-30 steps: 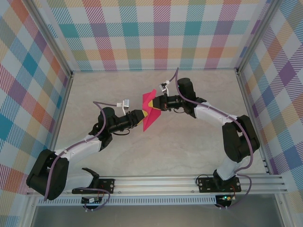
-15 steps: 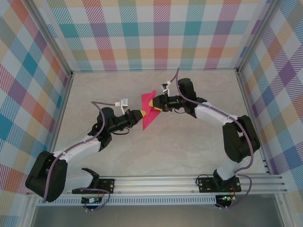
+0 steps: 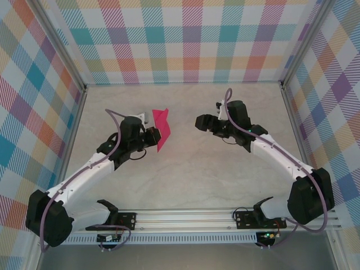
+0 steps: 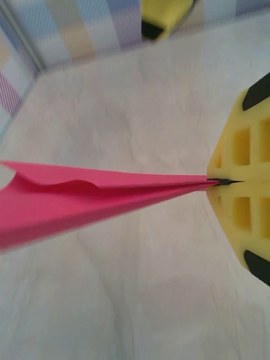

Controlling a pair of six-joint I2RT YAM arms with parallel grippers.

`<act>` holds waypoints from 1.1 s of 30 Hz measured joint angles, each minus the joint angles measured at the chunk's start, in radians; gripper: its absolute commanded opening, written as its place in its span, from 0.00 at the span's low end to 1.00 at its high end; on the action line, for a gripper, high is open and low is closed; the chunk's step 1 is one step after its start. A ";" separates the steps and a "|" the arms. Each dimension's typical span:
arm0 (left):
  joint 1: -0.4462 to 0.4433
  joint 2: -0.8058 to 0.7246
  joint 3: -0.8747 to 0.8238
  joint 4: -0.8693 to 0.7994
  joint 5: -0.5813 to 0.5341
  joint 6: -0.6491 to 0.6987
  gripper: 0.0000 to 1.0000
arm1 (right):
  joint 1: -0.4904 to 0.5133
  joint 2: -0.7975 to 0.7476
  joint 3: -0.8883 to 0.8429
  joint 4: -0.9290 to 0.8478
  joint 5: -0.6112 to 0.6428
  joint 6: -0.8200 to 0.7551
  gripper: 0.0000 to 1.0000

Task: Fold a paper plane with a square sheet of paper (pick it up from the middle)
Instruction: Turn over the paper at the center of the table.

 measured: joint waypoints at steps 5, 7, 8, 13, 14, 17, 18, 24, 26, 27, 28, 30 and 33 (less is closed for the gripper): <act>-0.103 0.154 0.138 -0.250 -0.325 0.076 0.04 | 0.000 -0.005 -0.025 -0.095 0.177 -0.004 0.86; -0.134 0.234 0.179 -0.332 -0.441 0.085 0.04 | 0.000 -0.005 -0.037 -0.118 0.233 0.002 0.86; -0.147 0.276 0.197 -0.372 -0.498 0.087 0.04 | 0.000 -0.005 -0.043 -0.131 0.262 0.007 0.86; -0.188 0.480 0.299 -0.523 -0.704 0.083 0.05 | 0.000 -0.021 -0.072 -0.188 0.380 0.041 0.86; -0.197 0.521 0.320 -0.544 -0.733 0.080 0.05 | -0.001 -0.028 -0.079 -0.193 0.397 0.048 0.86; -0.227 0.617 0.364 -0.571 -0.773 0.072 0.07 | -0.005 -0.047 -0.089 -0.212 0.433 0.067 0.86; -0.238 0.650 0.381 -0.579 -0.779 0.070 0.08 | -0.007 -0.053 -0.091 -0.217 0.445 0.077 0.86; -0.282 0.802 0.459 -0.576 -0.745 0.067 0.13 | -0.021 -0.079 -0.106 -0.232 0.485 0.116 0.87; -0.290 0.824 0.466 -0.557 -0.708 0.069 0.17 | -0.024 -0.087 -0.115 -0.233 0.492 0.129 0.87; -0.295 0.829 0.468 -0.545 -0.681 0.069 0.20 | -0.027 -0.090 -0.119 -0.237 0.493 0.135 0.87; -0.298 0.829 0.468 -0.534 -0.658 0.069 0.23 | -0.028 -0.091 -0.121 -0.238 0.496 0.138 0.87; -0.304 0.829 0.474 -0.511 -0.610 0.068 0.31 | -0.028 -0.096 -0.129 -0.239 0.496 0.145 0.87; -0.305 0.829 0.476 -0.467 -0.548 0.070 0.43 | -0.032 -0.096 -0.131 -0.239 0.488 0.144 0.87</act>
